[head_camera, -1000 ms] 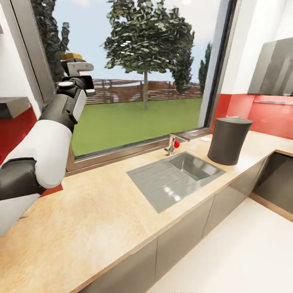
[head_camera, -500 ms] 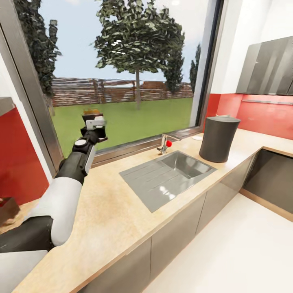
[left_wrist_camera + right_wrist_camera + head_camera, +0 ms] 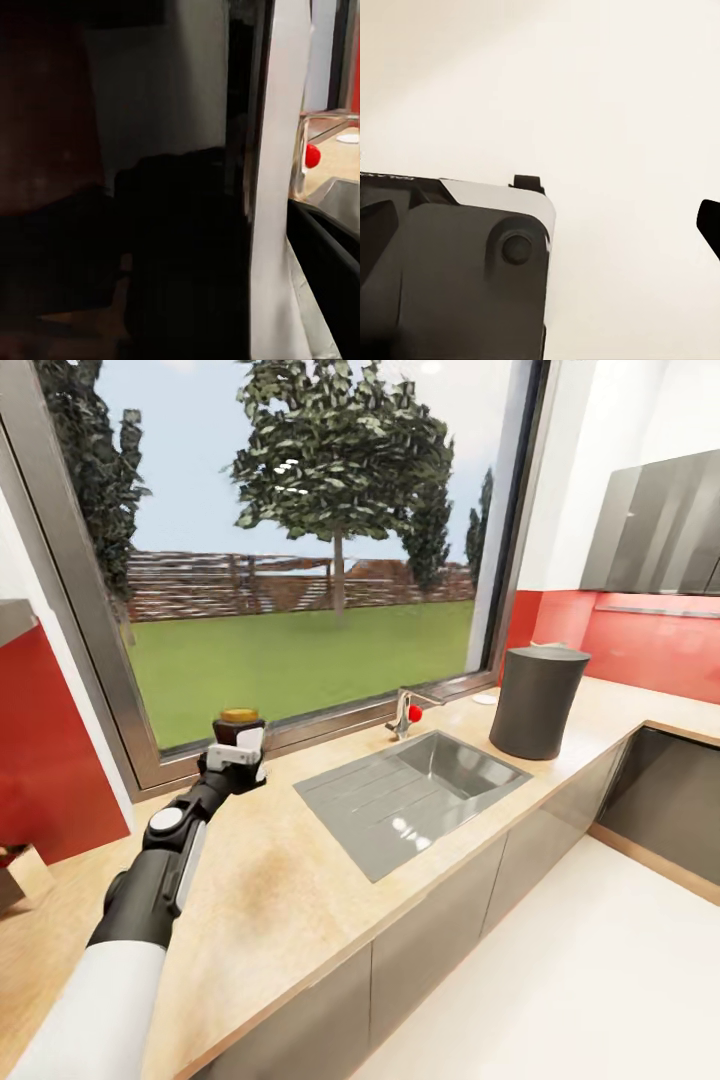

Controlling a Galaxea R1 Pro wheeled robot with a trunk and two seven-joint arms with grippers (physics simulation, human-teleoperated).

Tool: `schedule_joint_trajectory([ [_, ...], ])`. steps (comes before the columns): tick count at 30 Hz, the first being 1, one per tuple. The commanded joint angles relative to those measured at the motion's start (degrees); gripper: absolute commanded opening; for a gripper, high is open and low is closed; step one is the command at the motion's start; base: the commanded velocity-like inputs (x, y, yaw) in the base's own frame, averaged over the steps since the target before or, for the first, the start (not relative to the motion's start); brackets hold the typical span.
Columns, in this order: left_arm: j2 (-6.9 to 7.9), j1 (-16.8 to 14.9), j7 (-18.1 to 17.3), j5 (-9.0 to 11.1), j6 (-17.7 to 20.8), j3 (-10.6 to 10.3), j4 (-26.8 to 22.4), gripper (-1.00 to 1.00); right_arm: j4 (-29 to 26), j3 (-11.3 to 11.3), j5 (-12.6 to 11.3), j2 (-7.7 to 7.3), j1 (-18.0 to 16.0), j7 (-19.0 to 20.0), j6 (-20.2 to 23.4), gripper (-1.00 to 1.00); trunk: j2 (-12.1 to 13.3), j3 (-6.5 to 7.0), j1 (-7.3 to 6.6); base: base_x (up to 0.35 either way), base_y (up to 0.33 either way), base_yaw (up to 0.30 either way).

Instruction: Set up a coffee station on the kitchen countertop: keep the coffee maker on the countertop, move the bottle of coffee from the kitchen shelf to the counter next to the coffee maker, place a paper coffee filter on top of the coffee maker, put the saucer next to the coffee maker with the coffee cup on the saucer, and place the electric kettle next to the coffee maker.

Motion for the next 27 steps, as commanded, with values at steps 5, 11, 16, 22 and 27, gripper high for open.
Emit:
schedule_joint_trajectory([
  [5,0.42,3.2,-0.2,-0.4,0.3,0.2,-0.8,-1.0,-0.1,-3.6,-0.6,-0.05,-0.1,-0.2,-0.2,1.0,-0.1,-0.13,0.04,0.027,-0.011,0.0],
  [11,0.15,4.3,0.1,-0.4,0.2,0.2,-0.8,-1.0,-0.1,-4.2,-0.6,-0.08,-0.1,-0.2,-0.1,1.0,-0.1,-0.13,0.04,0.112,-0.183,0.0],
  [16,-0.01,4.7,0.2,-0.4,0.2,0.2,-0.8,-1.0,-0.1,-4.3,-0.6,-0.16,-0.1,-0.2,-0.1,1.0,-0.1,-0.04,0.04,0.012,-0.265,-0.113],
  [22,-0.11,4.8,0.2,-0.4,0.2,0.1,-0.8,-1.0,-0.1,-4.3,-0.6,-0.17,0.0,-0.2,-0.1,1.0,-0.1,0.17,0.04,-0.062,-0.271,-0.228],
  [27,-0.31,4.8,0.3,-0.3,0.2,0.1,-0.8,-1.0,-0.1,-4.3,-0.6,-0.17,0.0,-0.2,-0.1,1.0,-0.1,0.35,0.04,-0.15,-0.266,-0.237],
])
